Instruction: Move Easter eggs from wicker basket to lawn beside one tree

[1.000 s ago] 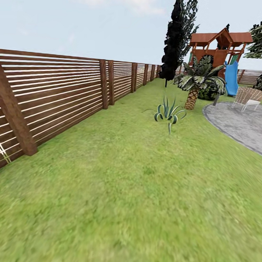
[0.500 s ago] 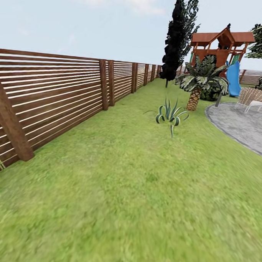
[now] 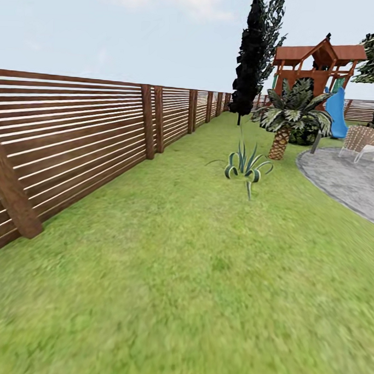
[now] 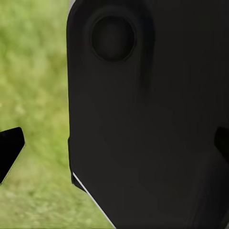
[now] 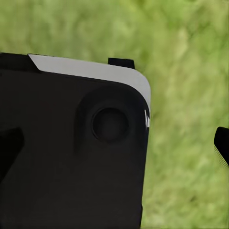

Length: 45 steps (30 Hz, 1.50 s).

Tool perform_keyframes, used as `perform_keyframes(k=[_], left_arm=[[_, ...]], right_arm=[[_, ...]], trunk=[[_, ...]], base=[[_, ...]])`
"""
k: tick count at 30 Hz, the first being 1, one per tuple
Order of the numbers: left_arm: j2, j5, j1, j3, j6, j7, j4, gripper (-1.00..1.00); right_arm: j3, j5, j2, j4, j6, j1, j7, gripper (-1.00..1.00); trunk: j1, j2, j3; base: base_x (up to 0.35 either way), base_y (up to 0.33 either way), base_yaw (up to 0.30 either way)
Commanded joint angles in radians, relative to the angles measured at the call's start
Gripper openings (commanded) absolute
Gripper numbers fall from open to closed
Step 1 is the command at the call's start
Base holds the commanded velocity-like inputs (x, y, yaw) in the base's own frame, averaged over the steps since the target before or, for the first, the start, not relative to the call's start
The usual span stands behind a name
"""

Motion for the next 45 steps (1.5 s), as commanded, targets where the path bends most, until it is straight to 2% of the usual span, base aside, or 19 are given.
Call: perform_keyframes(k=[1,45], left_arm=[[0.0,0.001,0.0,0.004,0.0,0.0,0.0,1.0],[-0.007,0.0,0.0,0.002,0.0,0.0,0.002,1.0]], right_arm=[[-0.001,0.008,0.0,0.001,-0.003,-0.001,-0.001,1.0],[-0.001,0.008,0.0,0.001,-0.003,-0.001,-0.001,1.0]], trunk=[[0.001,0.0,-0.001],[0.001,0.0,-0.001]], base=[[0.325,0.071,0.0],[0.325,0.07,0.0]])
